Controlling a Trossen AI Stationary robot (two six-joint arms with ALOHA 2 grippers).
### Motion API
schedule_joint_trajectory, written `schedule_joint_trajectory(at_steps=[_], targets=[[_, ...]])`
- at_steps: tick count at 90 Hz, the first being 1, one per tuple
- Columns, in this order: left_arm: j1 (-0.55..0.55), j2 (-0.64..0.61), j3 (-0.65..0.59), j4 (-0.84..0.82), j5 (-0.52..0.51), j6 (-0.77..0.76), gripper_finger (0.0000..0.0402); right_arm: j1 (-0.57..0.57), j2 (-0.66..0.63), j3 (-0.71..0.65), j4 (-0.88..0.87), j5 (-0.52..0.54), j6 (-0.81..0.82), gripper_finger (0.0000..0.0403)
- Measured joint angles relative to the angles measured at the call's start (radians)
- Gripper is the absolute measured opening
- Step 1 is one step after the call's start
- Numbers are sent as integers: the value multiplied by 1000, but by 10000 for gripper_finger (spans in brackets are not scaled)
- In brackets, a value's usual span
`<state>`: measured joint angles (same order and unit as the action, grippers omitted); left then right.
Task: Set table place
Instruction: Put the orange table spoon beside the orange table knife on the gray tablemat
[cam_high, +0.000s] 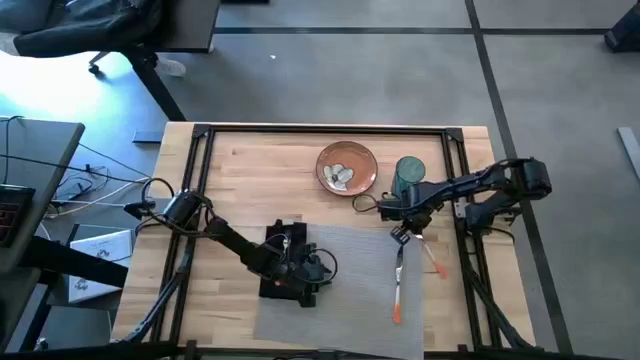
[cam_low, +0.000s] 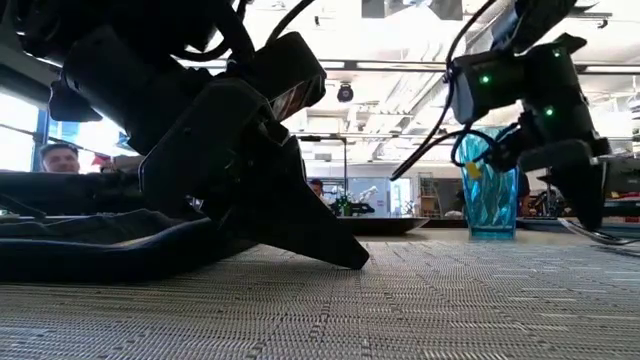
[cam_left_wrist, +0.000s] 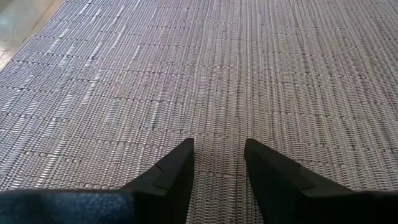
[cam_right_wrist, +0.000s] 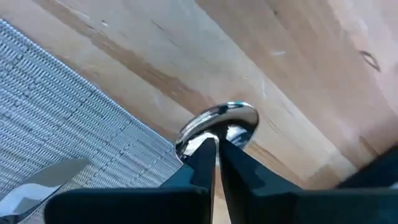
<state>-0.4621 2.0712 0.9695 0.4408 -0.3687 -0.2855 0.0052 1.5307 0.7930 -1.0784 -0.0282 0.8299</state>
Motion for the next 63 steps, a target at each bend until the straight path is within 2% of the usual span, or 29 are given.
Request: schedule_joint_trajectory(at_steps=[14,36,48,63], targets=[[-1,0,0,0,4,1,129,58,-3,26,-90,-9,54,43],[-3,0,2,-14,10,1,129,225,-19,14,-86,-23,245,108],[-4,-2,3,-35,13,1,129,271,-20,-35,-31,1,336,118],[-5,-2,3,-45,16,0,129,278,-24,-125,122,-3,398,119]])
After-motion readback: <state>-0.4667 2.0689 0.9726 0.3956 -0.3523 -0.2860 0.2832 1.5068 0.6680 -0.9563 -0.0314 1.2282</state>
